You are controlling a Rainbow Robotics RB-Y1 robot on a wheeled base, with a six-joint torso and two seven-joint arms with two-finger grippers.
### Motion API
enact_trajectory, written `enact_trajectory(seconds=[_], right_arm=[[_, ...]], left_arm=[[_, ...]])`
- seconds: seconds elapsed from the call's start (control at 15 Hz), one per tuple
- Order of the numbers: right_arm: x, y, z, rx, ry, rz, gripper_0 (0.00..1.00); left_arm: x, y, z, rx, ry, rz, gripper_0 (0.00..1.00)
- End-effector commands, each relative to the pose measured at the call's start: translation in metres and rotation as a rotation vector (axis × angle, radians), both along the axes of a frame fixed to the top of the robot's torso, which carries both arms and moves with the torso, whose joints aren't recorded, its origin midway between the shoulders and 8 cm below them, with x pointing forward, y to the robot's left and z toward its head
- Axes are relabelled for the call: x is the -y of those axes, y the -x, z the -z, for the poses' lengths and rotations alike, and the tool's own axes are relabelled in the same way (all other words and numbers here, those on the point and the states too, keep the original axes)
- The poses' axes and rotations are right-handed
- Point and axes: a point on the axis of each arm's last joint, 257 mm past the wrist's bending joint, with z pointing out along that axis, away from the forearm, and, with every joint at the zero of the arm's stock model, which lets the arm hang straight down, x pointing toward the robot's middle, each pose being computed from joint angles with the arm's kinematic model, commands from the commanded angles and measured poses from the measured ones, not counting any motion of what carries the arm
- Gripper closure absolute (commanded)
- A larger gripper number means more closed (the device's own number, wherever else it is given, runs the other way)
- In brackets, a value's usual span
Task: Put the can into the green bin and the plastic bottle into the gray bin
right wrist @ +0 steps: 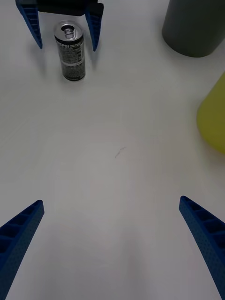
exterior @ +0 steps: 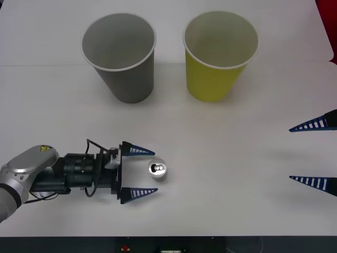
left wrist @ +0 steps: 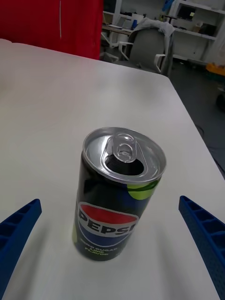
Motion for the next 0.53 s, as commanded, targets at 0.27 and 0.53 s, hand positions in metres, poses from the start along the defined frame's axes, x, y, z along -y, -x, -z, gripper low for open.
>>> enact_trajectory(seconds=[0.27,0.53], right_arm=[[0.0,0.0,0.0,0.0,0.0,0.0,0.0],[0.0,0.0,0.0,0.0,0.0,0.0,0.0]], left_arm=[[0.0228,-0.0151,0.0021,0.044,-0.01,-0.031,0.0],[0.0233,-0.0161,0.001,0.05,-0.01,-0.03,0.0]])
